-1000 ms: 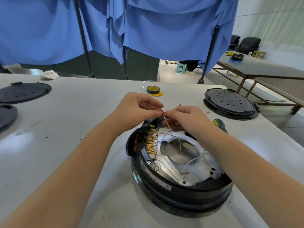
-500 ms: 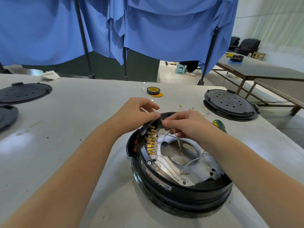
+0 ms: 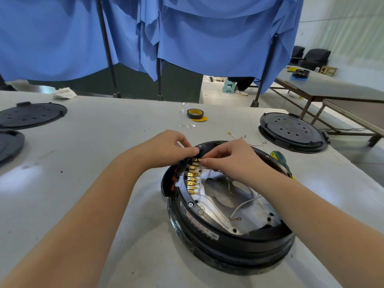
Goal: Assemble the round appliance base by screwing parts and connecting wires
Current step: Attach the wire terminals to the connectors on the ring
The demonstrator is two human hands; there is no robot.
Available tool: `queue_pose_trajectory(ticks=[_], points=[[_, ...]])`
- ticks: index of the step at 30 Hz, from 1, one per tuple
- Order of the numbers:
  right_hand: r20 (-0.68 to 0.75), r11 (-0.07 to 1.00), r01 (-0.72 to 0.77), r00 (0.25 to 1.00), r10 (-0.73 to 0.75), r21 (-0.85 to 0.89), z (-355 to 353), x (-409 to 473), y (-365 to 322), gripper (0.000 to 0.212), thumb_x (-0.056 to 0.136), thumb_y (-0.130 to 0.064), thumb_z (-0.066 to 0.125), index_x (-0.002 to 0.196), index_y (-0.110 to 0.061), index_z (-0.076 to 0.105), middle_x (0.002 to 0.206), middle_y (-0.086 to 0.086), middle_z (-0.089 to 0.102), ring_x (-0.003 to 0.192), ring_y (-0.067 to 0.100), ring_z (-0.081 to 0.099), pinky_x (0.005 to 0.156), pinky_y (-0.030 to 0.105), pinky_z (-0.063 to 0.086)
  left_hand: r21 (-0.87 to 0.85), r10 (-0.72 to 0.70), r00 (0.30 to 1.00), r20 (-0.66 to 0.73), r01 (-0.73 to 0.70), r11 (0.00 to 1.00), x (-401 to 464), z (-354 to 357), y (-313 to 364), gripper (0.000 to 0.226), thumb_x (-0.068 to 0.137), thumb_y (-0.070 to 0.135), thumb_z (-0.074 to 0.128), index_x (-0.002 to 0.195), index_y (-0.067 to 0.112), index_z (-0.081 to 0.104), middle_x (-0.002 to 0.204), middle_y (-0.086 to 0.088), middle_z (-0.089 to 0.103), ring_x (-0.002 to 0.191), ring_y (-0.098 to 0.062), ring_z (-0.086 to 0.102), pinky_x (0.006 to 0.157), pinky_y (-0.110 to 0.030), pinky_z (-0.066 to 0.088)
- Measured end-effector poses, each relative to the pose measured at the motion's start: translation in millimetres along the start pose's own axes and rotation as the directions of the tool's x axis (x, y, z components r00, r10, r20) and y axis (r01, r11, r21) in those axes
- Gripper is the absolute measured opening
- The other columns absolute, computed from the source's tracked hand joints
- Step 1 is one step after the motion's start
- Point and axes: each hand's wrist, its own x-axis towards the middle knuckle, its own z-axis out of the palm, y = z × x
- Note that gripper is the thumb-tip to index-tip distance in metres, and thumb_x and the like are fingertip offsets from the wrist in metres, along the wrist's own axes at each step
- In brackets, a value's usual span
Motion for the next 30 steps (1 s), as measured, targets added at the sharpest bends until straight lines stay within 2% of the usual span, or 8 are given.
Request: queue_pose_trajectory(ticks=[3,8,15,18,21,25,30], points=[[-0.002,1.0,0.018,1.0,-0.018,-0.015,2.8,1.1,-0.6,0.009,0.079,-0.023,0.075,0.071,-0.027,0.074,0.049,-0.014,0.063,0.039,-0.007,0.05,0.038,0.007,0.034,-0.003,0.012,1.0,0.004,-0.012,1.0,0.5,0.5,-0.5,0.025,0.087,0.05,0.062,0.097,0.028,0.064,0.084,0.005,0.065,0.073,-0.005,0.06,0.055,-0.021,0.041],[-0.009,0.999,0.038,0.999,-0.038,-0.032,4.2,1.9,-0.4,0.011,0.079,-0.022,0.074,0.069,-0.028,0.074,0.054,-0.014,0.066,0.047,-0.008,0.054,0.043,0.006,0.038,-0.027,0.021,1.0,0.012,-0.02,0.999,2.5,2.1,-1.9,0.022,0.089,0.046,0.061,0.1,0.027,0.064,0.093,0.003,0.067,0.082,-0.007,0.062,0.061,-0.023,0.045],[-0.023,0.998,0.034,0.999,-0.035,-0.045,7.0,1.6,1.0,0.01,0.079,-0.024,0.075,0.069,-0.024,0.073,0.062,-0.002,0.07,0.056,0.004,0.062,0.053,0.014,0.05,-0.022,0.036,0.999,0.018,-0.036,0.999,3.2,4.2,-3.6,0.022,0.09,0.046,0.059,0.102,0.028,0.062,0.096,0.003,0.066,0.087,-0.01,0.063,0.067,-0.022,0.047],[-0.032,0.998,0.048,0.998,-0.049,-0.052,8.1,1.0,1.1,0.01,0.079,-0.023,0.075,0.07,-0.024,0.073,0.063,-0.002,0.07,0.058,0.006,0.062,0.052,0.013,0.049,-0.018,0.037,0.999,0.029,-0.036,0.999,3.6,4.4,-4.2,0.021,0.091,0.046,0.059,0.101,0.028,0.06,0.1,0.001,0.066,0.088,-0.011,0.063,0.069,-0.023,0.048],[-0.037,0.992,0.085,0.995,-0.089,-0.092,8.7,1.3,0.2,0.007,0.08,-0.022,0.074,0.074,-0.026,0.074,0.07,-0.003,0.072,0.065,0.008,0.065,0.06,0.017,0.05,-0.022,0.036,0.998,0.045,-0.035,0.999,4.4,4.9,-4.6,0.019,0.092,0.046,0.058,0.1,0.028,0.059,0.104,-0.001,0.067,0.09,-0.014,0.064,0.073,-0.027,0.051],[-0.03,0.99,0.104,0.994,-0.108,-0.098,8.3,0.7,-0.2,0.006,0.08,-0.021,0.074,0.076,-0.026,0.075,0.071,-0.003,0.072,0.069,0.01,0.066,0.066,0.022,0.052,-0.012,0.037,0.998,0.043,-0.037,0.999,5.0,5.0,-4.7,0.018,0.091,0.045,0.058,0.099,0.029,0.058,0.099,0.001,0.066,0.088,-0.011,0.063,0.071,-0.025,0.051],[-0.04,0.993,0.08,0.996,-0.084,-0.086,10.0,1.4,0.0,0.006,0.079,-0.024,0.074,0.073,-0.023,0.075,0.066,0.0,0.071,0.066,0.014,0.066,0.063,0.026,0.053,-0.008,0.04,0.998,0.042,-0.039,0.999,5.5,5.4,-5.4,0.018,0.091,0.046,0.057,0.098,0.029,0.058,0.092,0.005,0.063,0.085,-0.008,0.061,0.066,-0.023,0.047]])
